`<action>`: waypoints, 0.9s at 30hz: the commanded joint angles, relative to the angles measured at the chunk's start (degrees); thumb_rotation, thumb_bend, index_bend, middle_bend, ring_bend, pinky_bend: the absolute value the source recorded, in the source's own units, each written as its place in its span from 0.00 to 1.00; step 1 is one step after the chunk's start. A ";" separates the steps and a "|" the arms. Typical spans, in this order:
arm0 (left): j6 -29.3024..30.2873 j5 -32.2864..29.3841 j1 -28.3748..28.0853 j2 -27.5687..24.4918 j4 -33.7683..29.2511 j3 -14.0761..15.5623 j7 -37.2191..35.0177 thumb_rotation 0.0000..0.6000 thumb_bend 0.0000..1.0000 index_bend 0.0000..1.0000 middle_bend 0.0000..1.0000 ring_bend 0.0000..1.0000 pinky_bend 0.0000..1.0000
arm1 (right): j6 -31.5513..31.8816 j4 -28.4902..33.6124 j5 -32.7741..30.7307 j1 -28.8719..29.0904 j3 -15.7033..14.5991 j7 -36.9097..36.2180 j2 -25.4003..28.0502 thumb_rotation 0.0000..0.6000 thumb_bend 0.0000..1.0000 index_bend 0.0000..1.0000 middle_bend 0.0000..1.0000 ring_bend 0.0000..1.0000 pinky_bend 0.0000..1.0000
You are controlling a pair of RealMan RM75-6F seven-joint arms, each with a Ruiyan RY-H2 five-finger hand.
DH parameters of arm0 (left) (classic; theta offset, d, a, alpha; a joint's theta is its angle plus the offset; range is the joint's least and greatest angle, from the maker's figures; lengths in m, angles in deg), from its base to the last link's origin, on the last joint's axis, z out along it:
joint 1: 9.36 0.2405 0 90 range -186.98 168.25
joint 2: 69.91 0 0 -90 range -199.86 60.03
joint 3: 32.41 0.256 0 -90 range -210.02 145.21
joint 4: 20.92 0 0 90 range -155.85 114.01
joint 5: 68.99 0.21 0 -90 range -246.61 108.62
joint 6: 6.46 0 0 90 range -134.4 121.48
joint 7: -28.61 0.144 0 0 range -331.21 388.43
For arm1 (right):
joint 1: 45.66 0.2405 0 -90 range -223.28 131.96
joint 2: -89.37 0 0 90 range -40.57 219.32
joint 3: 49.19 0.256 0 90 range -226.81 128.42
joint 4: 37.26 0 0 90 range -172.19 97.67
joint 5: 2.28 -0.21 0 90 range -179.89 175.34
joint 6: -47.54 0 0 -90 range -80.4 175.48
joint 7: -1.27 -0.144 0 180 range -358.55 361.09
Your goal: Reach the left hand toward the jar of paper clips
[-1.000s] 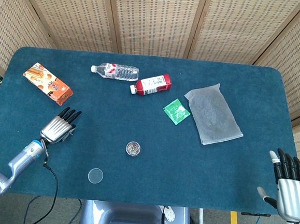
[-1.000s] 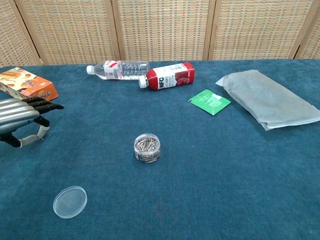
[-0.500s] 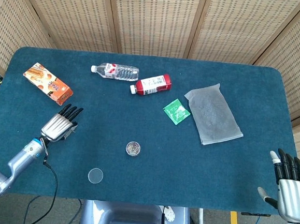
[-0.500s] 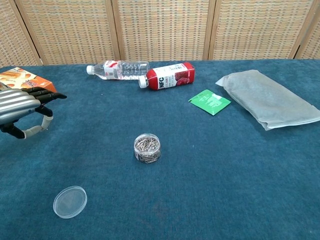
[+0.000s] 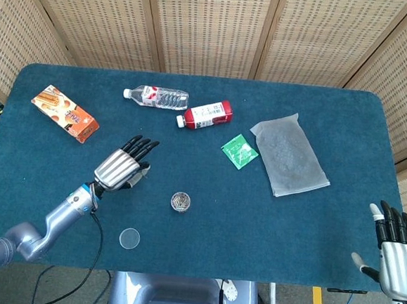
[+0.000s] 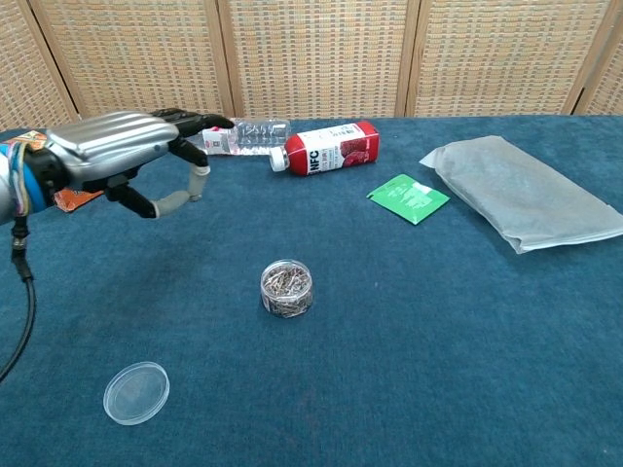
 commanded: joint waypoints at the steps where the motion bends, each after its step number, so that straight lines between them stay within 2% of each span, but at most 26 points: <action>1: -3.93 -3.13 -2.74 1.77 -3.37 -2.11 4.62 1.00 0.52 0.71 0.00 0.00 0.00 | -0.17 -0.07 -0.39 0.07 0.17 -0.34 0.14 1.00 0.00 0.00 0.00 0.00 0.00; 5: -6.93 -5.23 -3.86 5.57 -2.90 -1.81 5.92 1.00 0.52 0.71 0.00 0.00 0.00 | -0.31 -0.26 -1.26 0.08 0.45 -0.88 0.30 1.00 0.00 0.00 0.00 0.00 0.00; 11: -7.90 -6.28 -4.22 9.79 0.47 -1.24 2.89 1.00 0.52 0.71 0.00 0.00 0.00 | -0.28 -0.34 -1.78 0.04 0.65 -1.61 0.61 1.00 0.00 0.00 0.00 0.00 0.00; 20: -7.83 -6.22 -4.40 10.90 1.82 -0.69 1.63 1.00 0.52 0.69 0.00 0.00 0.00 | -0.15 -0.36 -1.57 -0.05 0.49 -2.10 0.84 1.00 0.00 0.00 0.00 0.00 0.00; 23: -8.14 -6.20 -4.46 10.72 1.47 -0.32 1.20 1.00 0.44 0.55 0.00 0.00 0.00 | -0.06 -0.28 -1.37 -0.09 0.39 -2.15 0.90 1.00 0.00 0.00 0.00 0.00 0.00; 25: -8.27 -6.26 -4.49 10.60 1.20 -0.25 0.59 1.00 0.28 0.36 0.00 0.00 0.00 | -0.04 -0.29 -1.34 -0.09 0.37 -2.19 0.91 1.00 0.00 0.00 0.00 0.00 0.00; 27: -8.34 -6.15 -4.59 10.36 0.83 -0.20 -0.38 1.00 0.19 0.23 0.00 0.00 0.00 | -0.04 -0.30 -1.26 -0.09 0.32 -2.17 0.88 1.00 0.00 0.00 0.00 0.00 0.00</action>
